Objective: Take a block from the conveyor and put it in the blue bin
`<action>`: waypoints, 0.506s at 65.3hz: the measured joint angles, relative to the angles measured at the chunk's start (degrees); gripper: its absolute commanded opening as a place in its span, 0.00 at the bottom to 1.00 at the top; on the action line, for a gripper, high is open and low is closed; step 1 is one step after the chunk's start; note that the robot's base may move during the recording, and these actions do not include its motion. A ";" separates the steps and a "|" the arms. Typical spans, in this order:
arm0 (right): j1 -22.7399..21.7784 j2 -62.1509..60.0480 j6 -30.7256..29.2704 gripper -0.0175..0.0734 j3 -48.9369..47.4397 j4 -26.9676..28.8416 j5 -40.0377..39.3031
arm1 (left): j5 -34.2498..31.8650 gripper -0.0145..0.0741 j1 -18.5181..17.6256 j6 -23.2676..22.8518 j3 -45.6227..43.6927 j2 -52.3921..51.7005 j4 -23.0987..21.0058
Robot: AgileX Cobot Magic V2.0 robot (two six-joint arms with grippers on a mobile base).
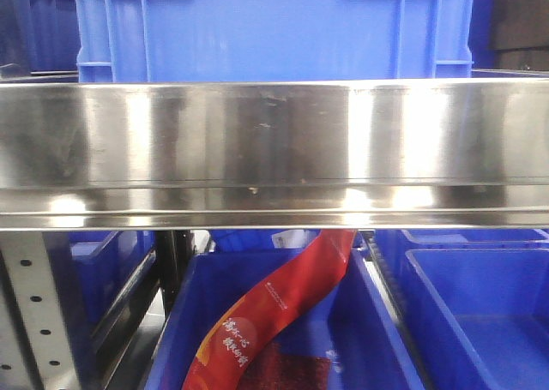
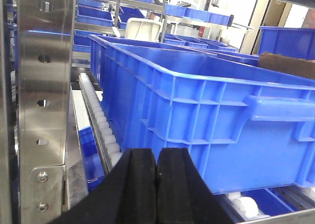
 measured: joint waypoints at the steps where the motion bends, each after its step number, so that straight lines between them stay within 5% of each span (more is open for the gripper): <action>1: -0.72 -0.36 0.00 0.01 0.75 0.00 0.03 | 0.00 0.04 0.00 0.00 0.00 0.00 0.00; 15: -7.91 -7.95 0.00 0.01 13.55 1.82 -2.01 | 0.00 0.04 0.00 0.00 0.00 -0.10 0.00; 33: -9.13 -13.64 0.00 0.01 20.99 2.94 -0.69 | 0.00 0.04 0.00 0.00 0.00 -0.10 0.00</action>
